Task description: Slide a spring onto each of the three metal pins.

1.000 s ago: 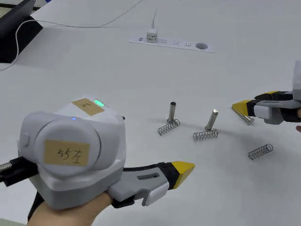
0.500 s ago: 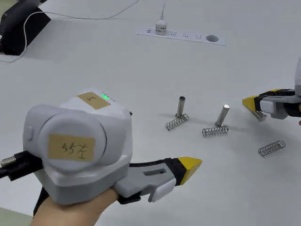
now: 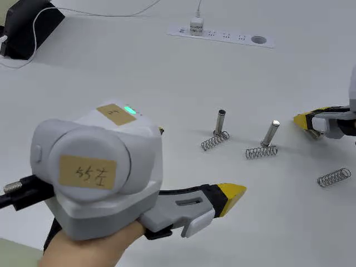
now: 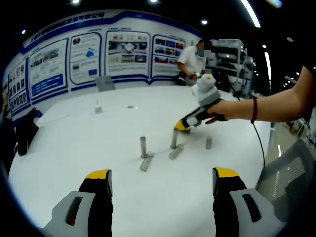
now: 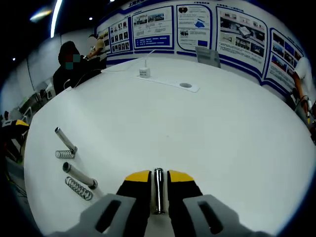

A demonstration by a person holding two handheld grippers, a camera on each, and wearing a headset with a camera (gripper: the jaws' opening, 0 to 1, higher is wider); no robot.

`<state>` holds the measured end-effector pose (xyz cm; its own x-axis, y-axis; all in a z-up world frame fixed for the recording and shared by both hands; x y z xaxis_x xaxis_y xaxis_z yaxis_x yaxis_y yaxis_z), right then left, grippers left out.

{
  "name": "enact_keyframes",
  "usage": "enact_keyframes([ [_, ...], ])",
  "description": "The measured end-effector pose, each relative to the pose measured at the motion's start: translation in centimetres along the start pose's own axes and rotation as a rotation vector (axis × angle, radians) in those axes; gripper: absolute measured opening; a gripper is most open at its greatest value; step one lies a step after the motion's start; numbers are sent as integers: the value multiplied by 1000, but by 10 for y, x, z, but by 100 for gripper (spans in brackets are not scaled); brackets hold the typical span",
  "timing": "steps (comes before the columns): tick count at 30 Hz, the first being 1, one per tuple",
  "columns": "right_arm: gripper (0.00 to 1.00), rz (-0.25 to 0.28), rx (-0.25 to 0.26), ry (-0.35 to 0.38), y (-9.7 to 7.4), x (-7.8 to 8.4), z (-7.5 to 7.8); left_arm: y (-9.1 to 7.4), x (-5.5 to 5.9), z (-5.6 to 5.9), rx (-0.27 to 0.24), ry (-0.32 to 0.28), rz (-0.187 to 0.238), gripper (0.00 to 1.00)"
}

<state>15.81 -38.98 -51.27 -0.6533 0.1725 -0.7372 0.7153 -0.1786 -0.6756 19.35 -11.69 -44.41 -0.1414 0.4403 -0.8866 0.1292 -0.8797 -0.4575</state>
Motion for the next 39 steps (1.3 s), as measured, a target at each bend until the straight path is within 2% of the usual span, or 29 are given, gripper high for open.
enact_keyframes([
  [3,13,-19,6,-19,2,2,-1,0,0,0,2,-2,0,85],
  [11,9,-27,2,-14,1,0,-4,0,-1,1,2,-5,6,84],
  [16,9,-32,-5,49,0,0,-3,0,0,1,5,-5,2,83],
  [20,9,-7,-6,91,-7,-3,-2,-1,0,1,3,-7,2,82],
  [24,9,18,-5,117,-18,-6,-2,-1,-4,1,5,-23,26,81],
  [30,9,44,-5,115,-33,-8,-7,-1,-3,1,6,-25,22,81],
  [39,9,55,1,91,-50,-6,-14,-2,-4,1,3,-19,25,81],
])
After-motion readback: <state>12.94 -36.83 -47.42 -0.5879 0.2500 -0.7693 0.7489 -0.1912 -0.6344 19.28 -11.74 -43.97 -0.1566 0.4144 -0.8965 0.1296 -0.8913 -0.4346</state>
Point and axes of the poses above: the centre of the closed fingertips' face, and the gripper's own axes: y roughly forward along the fingers, z roughly to its right, x roughly out of its underside, the point moved 4 cm from there along -y, roughly backward along the fingers
